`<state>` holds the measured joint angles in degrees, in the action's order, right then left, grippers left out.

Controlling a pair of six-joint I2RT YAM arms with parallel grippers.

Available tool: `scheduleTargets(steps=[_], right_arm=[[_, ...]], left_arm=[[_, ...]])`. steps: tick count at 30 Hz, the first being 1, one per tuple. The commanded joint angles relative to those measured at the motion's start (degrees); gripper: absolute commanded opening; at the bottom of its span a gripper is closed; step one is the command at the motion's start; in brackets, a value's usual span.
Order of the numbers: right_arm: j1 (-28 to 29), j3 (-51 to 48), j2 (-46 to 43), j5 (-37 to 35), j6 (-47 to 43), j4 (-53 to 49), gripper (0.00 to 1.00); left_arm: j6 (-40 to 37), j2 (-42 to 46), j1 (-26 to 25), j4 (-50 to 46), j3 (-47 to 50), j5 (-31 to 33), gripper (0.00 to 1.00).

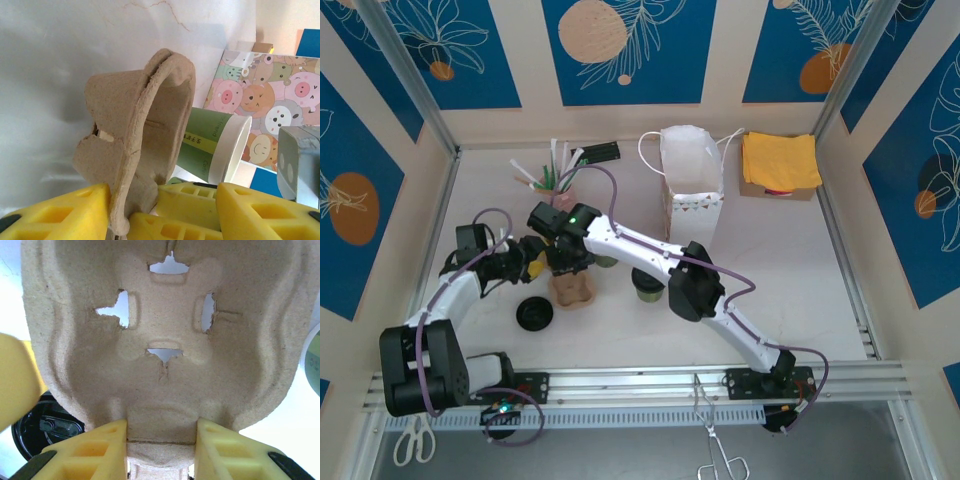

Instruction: Pack the takeout coffee

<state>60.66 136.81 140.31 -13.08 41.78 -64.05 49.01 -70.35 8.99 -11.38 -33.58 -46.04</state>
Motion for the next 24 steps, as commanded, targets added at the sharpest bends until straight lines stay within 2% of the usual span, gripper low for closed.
scheduleTargets(steps=[1, 12, 24], right_arm=[[0.9, 1.6, -2.6, 1.0, -1.0, 0.2, 0.33], [-0.7, 0.3, -2.4, 0.9, 0.7, -1.1, 0.33], [-0.6, 0.0, -2.3, 1.7, 0.1, -0.1, 0.33]], left_arm=[[-0.7, -0.6, 0.5, 0.9, 0.7, -0.8, 0.57], [-3.4, 2.0, 0.5, -5.2, -0.9, 2.1, 0.59], [-1.7, 3.0, 0.5, -1.5, -0.2, -1.4, 0.54]])
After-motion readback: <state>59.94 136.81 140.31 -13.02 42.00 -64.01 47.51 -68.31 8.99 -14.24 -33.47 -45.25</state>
